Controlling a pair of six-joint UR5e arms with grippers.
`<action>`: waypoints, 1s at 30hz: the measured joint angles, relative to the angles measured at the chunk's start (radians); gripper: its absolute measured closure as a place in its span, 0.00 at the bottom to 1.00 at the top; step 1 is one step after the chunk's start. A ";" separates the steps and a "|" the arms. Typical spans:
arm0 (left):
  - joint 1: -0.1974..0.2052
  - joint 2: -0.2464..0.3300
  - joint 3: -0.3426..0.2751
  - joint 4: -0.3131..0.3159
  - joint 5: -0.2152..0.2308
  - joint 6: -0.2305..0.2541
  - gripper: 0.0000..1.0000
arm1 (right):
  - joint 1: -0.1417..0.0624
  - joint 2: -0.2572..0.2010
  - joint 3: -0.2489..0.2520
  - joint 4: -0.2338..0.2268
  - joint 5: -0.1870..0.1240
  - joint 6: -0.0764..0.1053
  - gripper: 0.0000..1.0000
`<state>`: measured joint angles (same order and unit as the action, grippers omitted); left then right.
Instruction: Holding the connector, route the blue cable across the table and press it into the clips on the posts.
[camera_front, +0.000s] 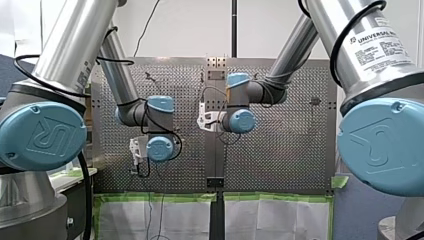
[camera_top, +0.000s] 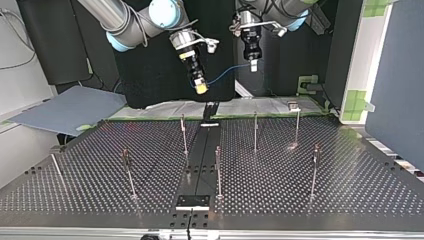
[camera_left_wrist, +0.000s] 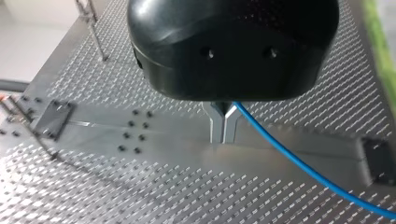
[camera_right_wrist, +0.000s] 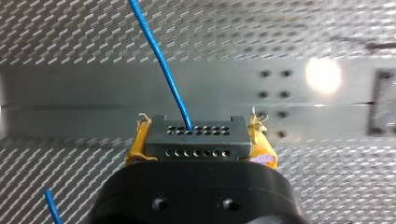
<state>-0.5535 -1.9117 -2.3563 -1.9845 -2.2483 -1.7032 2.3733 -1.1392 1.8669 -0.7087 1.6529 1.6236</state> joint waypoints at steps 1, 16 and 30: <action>0.003 0.007 0.006 -0.007 -0.007 0.002 1.00 | -0.001 -0.011 -0.011 0.005 -0.011 0.010 1.00; 0.052 0.139 0.105 -0.139 -0.139 0.012 1.00 | 0.005 -0.060 -0.096 0.015 -0.067 0.053 1.00; 0.110 0.262 0.163 -0.262 -0.162 0.024 1.00 | 0.014 -0.031 -0.183 0.091 -0.107 0.053 1.00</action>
<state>-0.4433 -1.6493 -2.1930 -2.2466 -2.4102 -1.6787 2.3873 -1.1704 1.6837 -0.6176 1.5455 1.6769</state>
